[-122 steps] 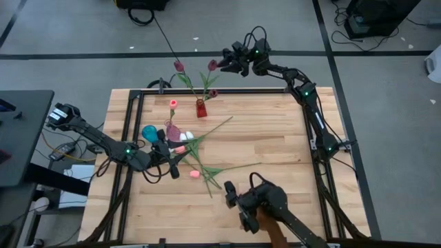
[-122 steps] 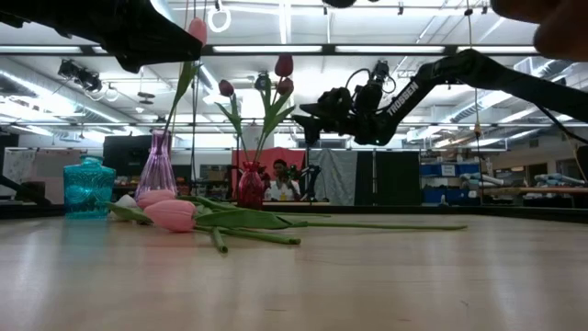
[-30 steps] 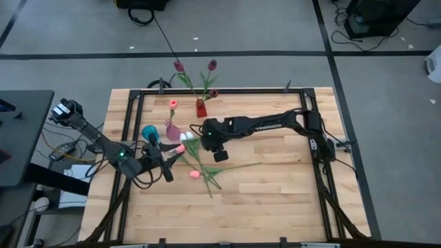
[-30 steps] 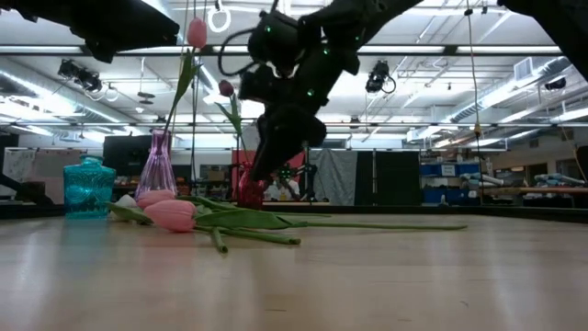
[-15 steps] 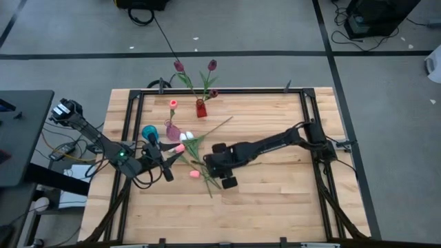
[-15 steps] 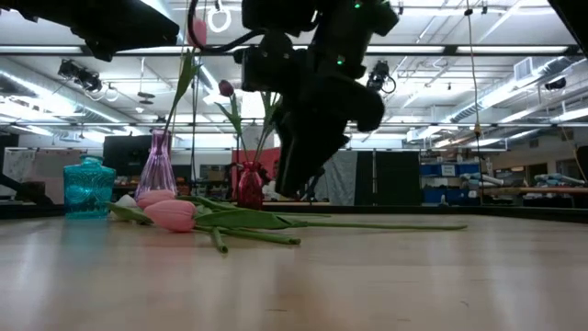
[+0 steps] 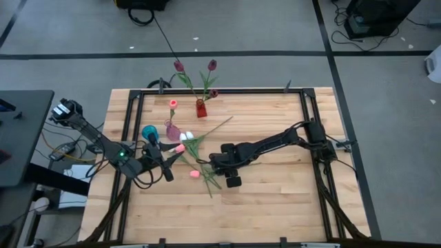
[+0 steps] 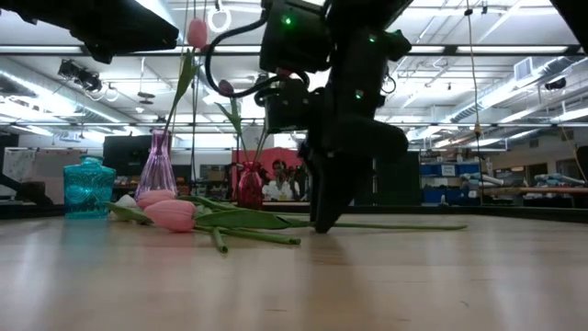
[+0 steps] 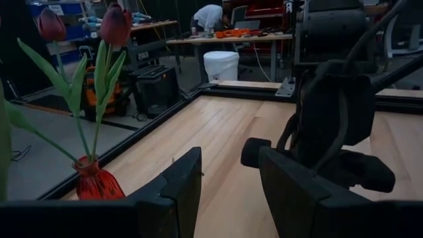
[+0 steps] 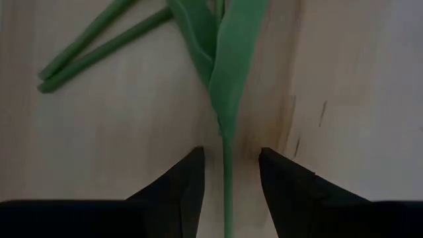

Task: Sort flowers into vase by color
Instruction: Put the pink flower into the purple vase

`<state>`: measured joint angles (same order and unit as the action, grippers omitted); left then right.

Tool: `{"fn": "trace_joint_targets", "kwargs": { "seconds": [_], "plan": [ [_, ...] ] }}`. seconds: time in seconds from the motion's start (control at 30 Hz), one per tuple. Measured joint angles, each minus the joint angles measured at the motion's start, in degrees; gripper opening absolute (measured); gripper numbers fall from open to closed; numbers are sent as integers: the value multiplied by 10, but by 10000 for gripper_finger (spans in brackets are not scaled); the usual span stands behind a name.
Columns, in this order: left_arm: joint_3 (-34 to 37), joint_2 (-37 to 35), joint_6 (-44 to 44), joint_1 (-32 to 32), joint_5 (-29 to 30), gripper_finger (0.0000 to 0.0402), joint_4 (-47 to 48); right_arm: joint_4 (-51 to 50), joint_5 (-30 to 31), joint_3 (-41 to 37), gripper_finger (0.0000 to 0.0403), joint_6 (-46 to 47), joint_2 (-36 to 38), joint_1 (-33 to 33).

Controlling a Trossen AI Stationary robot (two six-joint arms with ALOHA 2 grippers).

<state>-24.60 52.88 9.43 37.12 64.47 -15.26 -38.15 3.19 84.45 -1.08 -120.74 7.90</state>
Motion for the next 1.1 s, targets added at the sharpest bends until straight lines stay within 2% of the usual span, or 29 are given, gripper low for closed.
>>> {"fn": "trace_joint_targets", "kwargs": {
  "seconds": [0.1, 0.17, 0.33, 0.4, 0.6, 0.73, 0.83, 0.9, 0.97, 1.1],
  "plan": [
    [0, 0, 0, 0, 0, 158, 0, 27, 5, -15, 146, -11, 2, 1],
    [0, 0, 0, 0, 0, 158, 0, 38, 4, -22, 126, -15, 3, 2],
    [0, 0, 2, 0, 0, 158, 0, 49, -23, -31, 34, -12, 4, -4],
    [0, 0, 2, 0, 0, 158, 1, 49, -33, -31, 12, -4, 4, -8],
    [0, 0, 3, 0, 0, 158, -11, 28, -42, -35, 8, -7, 31, -35],
    [0, 0, 3, 0, 0, 158, -11, 8, -45, -35, 6, -6, 93, -64],
    [0, 0, 4, 0, -7, 158, -11, 19, -28, -70, 5, -1, 145, -77],
    [0, 0, 14, 0, -23, 158, -13, 64, -4, -109, 5, 10, 188, -86],
    [0, 7, 16, 0, -25, 158, -31, 154, 6, -155, 6, 16, 238, -97],
    [0, 51, 14, -23, -35, 158, -88, 352, -42, -245, 8, 18, 307, -107]
  ]
}}
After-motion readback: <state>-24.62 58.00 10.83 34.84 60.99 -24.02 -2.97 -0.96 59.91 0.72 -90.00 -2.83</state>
